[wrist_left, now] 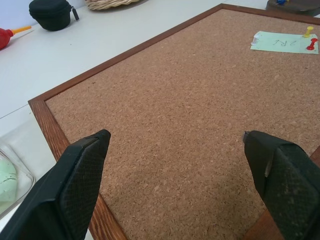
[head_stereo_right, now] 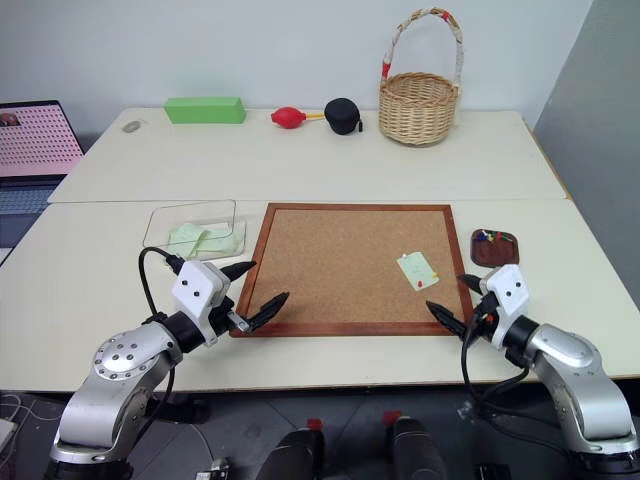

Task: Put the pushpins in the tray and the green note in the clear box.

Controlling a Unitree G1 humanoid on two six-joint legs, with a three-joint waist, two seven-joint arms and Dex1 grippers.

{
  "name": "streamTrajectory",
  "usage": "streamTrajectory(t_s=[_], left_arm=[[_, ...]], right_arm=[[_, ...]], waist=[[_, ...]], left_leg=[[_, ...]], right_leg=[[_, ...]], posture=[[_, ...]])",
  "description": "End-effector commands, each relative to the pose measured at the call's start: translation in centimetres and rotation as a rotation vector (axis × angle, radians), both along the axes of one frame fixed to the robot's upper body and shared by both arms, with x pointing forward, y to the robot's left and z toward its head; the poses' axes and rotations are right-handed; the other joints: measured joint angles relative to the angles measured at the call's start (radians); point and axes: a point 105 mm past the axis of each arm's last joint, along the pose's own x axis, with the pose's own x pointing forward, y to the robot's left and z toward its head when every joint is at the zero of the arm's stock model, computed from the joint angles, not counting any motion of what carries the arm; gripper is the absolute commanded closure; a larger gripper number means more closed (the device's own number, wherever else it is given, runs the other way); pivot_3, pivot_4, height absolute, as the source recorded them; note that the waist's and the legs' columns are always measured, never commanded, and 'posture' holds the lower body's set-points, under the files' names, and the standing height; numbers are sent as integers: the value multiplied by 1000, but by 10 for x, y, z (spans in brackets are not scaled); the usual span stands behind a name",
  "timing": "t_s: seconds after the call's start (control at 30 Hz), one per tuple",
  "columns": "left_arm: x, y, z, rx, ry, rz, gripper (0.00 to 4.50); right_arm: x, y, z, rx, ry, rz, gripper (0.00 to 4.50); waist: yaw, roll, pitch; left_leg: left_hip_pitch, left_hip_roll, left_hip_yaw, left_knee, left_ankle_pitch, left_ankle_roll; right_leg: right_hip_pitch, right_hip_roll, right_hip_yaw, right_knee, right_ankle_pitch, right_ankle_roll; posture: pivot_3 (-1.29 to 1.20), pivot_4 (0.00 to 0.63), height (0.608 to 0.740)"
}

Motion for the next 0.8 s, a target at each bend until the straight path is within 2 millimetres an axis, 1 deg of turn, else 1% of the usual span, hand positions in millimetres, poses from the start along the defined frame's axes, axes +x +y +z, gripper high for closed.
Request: streamTrajectory(t_s=[0.03,0.17,0.33,0.47,0.57,0.67,0.73,0.8], left_arm=[[0,2,12,3,-49,-11,0],[0,4,12,40,-59,-4,0],[7,4,15,22,-59,16,0],[10,-4,20,2,-66,-18,0],[12,-14,26,-36,-74,-54,0],[10,-41,26,-70,-36,-173,0],[9,-50,24,-69,-17,-224,0],[11,-56,21,-58,-2,-264,356]], right_arm=[[2,-1,15,1,-53,5,20],[1,1,16,3,-50,13,20],[0,7,16,10,-44,31,20],[-2,11,16,16,-38,45,20],[-3,12,18,14,-38,54,20],[-4,14,20,13,-41,65,20],[-5,16,20,13,-43,68,20],[-6,17,21,14,-45,71,0]], waist=[[0,0,0],[0,0,0],[1,0,0],[0,0,0],[1,0,0],[2,0,0],[2,0,0],[0,0,0]], left_leg=[[0,0,0,0,0,0],[0,0,0,0,0,0],[0,0,0,0,0,0],[0,0,0,0,0,0],[0,0,0,0,0,0],[0,0,0,0,0,0],[0,-1,0,0,0,0],[0,-1,0,1,0,0]], right_leg=[[0,0,0,0,0,0],[0,0,0,0,0,0],[0,0,0,0,0,0],[0,0,0,0,0,0],[0,0,0,0,1,2],[0,0,0,0,1,2],[0,0,0,0,1,2],[0,0,0,0,1,2]], posture=[[0,150,740],[0,150,740],[0,150,740],[0,150,740],[0,150,740],[0,150,740],[0,150,740],[0,150,740]])
